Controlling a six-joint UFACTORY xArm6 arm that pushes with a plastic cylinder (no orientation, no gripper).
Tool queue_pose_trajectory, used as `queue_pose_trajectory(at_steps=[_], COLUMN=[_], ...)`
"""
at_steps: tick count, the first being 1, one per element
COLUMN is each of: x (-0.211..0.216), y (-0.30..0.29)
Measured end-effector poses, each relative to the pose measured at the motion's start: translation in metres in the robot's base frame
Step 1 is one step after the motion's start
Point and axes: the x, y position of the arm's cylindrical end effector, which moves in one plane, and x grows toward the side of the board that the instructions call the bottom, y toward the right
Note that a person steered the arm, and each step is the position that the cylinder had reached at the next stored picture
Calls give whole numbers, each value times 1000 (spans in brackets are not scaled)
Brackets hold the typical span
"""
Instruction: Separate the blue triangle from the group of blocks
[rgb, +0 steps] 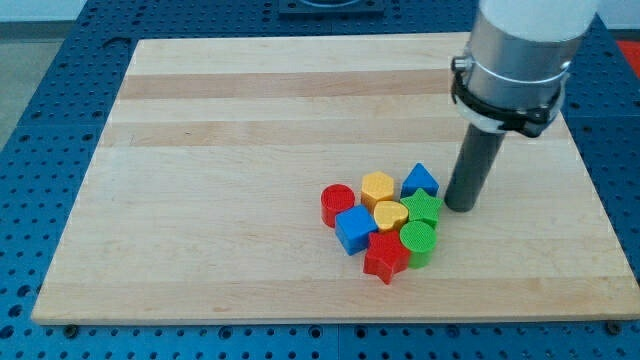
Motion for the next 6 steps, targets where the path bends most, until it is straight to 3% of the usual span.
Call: queue_pose_trajectory(at_steps=[3,4,5,6], x=[-66,-68,-65,-28], y=[-142,-148,-198,-222])
